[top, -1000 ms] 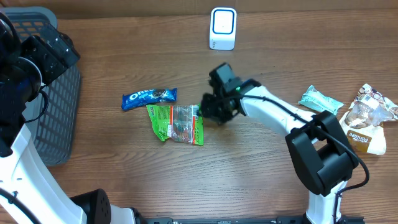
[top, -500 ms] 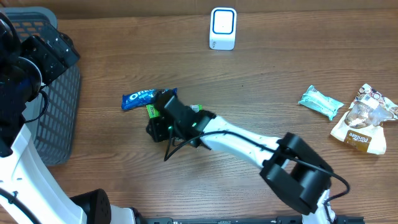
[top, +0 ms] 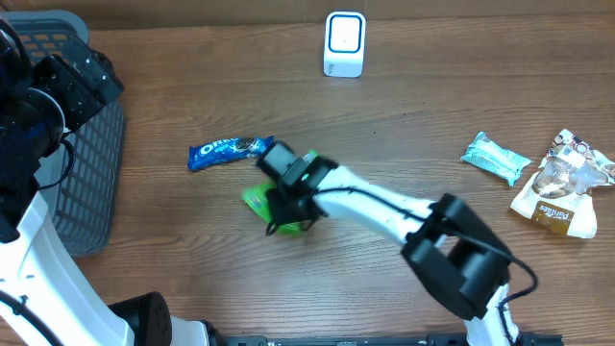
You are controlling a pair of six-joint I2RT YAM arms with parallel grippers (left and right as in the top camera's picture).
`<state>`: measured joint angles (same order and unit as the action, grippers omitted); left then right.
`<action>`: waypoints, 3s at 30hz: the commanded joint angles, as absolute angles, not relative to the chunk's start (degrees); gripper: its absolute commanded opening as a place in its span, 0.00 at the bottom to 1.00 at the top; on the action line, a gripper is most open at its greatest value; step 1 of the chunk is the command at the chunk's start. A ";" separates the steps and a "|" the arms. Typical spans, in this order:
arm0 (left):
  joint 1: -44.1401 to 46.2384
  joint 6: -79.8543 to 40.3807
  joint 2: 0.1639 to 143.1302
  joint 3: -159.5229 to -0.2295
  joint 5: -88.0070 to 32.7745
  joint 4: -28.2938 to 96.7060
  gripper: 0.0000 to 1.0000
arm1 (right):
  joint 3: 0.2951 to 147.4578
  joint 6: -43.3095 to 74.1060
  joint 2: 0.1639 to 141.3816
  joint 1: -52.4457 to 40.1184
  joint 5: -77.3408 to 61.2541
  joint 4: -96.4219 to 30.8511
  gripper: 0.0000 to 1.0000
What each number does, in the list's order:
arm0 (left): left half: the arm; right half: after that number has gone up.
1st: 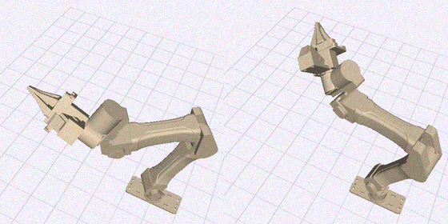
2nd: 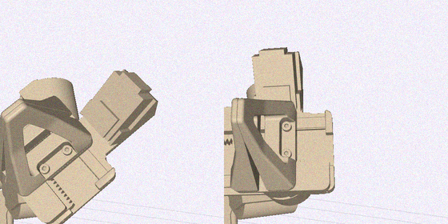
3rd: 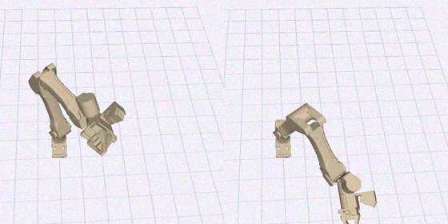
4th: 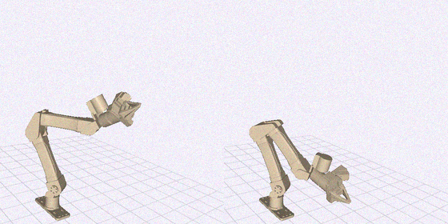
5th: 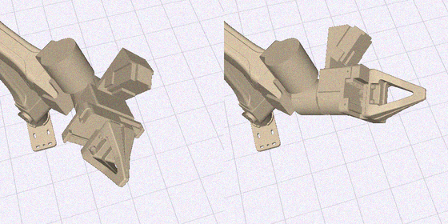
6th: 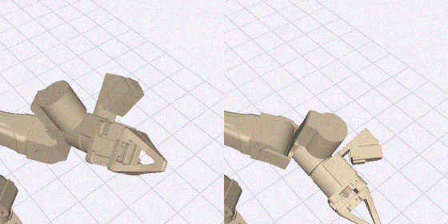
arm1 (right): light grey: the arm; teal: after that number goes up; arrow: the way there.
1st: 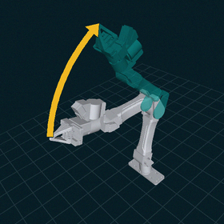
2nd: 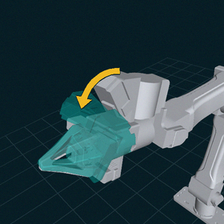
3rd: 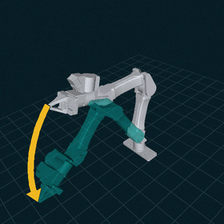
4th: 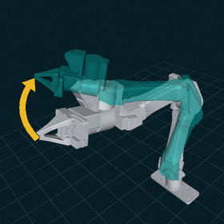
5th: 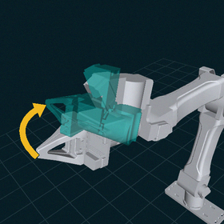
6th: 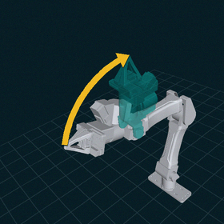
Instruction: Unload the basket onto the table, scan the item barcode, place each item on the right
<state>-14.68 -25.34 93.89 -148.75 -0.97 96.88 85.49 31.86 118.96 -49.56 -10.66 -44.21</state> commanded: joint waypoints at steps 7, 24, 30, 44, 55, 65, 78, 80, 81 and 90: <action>-14.98 -24.64 93.76 -148.62 -0.43 96.79 1.00 | 93.51 2.85 112.22 -32.40 -8.62 -60.18 0.62; -14.98 -24.64 93.76 -148.62 -0.43 96.79 0.99 | 80.99 31.20 108.38 -16.10 -37.17 -57.67 0.65; -14.98 -24.64 93.76 -148.62 -0.43 96.79 1.00 | 69.89 41.89 108.38 -22.74 -36.29 -42.52 0.90; -14.98 -24.64 93.76 -148.62 -0.43 96.79 1.00 | 58.41 65.56 109.56 -36.82 -18.68 -17.10 0.88; -14.98 -24.64 93.76 -148.62 -0.43 96.79 1.00 | 58.52 68.12 112.95 -37.32 -16.67 -14.72 0.12; -14.98 -24.64 93.76 -148.62 -0.43 96.79 1.00 | 66.26 25.71 110.41 -24.58 -42.28 -28.51 0.04; -14.98 -24.64 93.76 -148.62 -0.43 96.79 1.00 | 87.37 -11.49 97.45 -18.90 -43.66 -56.40 0.04; -14.98 -24.64 93.76 -148.62 -0.43 96.79 1.00 | 90.74 -16.47 96.18 -18.90 -43.83 -59.66 0.04; -14.98 -24.64 93.76 -148.62 -0.43 96.79 1.00 | 92.47 -18.87 95.57 -18.90 -43.99 -61.49 0.04; -14.98 -24.64 93.76 -148.62 -0.43 96.79 1.00 | 98.76 -36.42 91.57 -18.90 -55.11 -71.55 0.04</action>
<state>-14.68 -25.34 93.89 -148.75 -0.97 96.88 96.55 -27.38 93.95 -19.11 -48.12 -71.46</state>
